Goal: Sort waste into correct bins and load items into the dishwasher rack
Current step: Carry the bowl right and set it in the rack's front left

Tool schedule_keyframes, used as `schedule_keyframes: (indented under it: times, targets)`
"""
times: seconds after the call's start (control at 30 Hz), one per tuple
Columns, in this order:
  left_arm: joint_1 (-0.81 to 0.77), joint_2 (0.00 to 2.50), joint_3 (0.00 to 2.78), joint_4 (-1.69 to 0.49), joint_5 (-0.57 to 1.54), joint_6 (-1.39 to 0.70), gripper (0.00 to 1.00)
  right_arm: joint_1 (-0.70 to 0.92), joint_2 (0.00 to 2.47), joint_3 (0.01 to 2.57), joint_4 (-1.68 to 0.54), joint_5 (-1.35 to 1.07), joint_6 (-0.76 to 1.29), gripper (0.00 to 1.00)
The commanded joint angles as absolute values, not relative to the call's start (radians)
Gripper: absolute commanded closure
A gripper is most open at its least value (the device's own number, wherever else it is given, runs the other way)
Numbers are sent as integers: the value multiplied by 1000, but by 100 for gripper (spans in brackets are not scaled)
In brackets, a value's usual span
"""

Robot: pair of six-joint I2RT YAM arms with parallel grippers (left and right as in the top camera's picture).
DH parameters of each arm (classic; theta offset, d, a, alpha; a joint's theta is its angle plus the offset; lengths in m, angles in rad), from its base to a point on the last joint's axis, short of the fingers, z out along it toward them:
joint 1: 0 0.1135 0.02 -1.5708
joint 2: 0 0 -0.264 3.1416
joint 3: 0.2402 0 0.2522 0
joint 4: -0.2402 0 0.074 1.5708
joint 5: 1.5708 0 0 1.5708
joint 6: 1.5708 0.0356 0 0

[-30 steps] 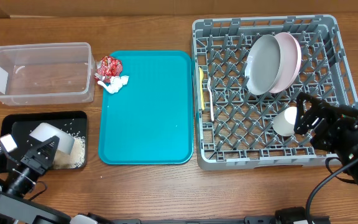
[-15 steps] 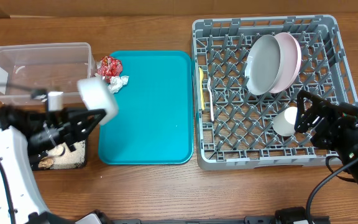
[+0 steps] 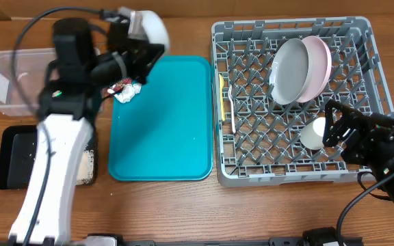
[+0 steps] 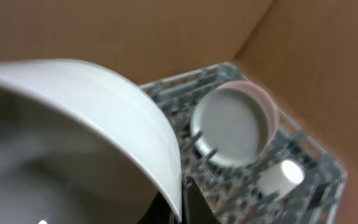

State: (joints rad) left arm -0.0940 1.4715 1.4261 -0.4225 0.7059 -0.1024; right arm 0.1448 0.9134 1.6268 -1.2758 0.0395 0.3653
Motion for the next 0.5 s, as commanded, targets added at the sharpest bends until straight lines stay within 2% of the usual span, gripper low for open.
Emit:
schedule_keyframes:
  times: [0.0,0.1,0.2,0.47]
  targets:
    - [-220,1663,1432,-295,772,-353,96,146,910,1629,-1274,32,359,0]
    - [-299,1843,1432,-56,944,-520,96,146,910,1629,-1297,31,359,0]
    - [-336,1929,1432,109,1022,-602,96,146,910,1629,-1315,32,358,0]
    - [-373,2048,1431,334,1122,-667,96,146,910,1629,-1312,32,358,0]
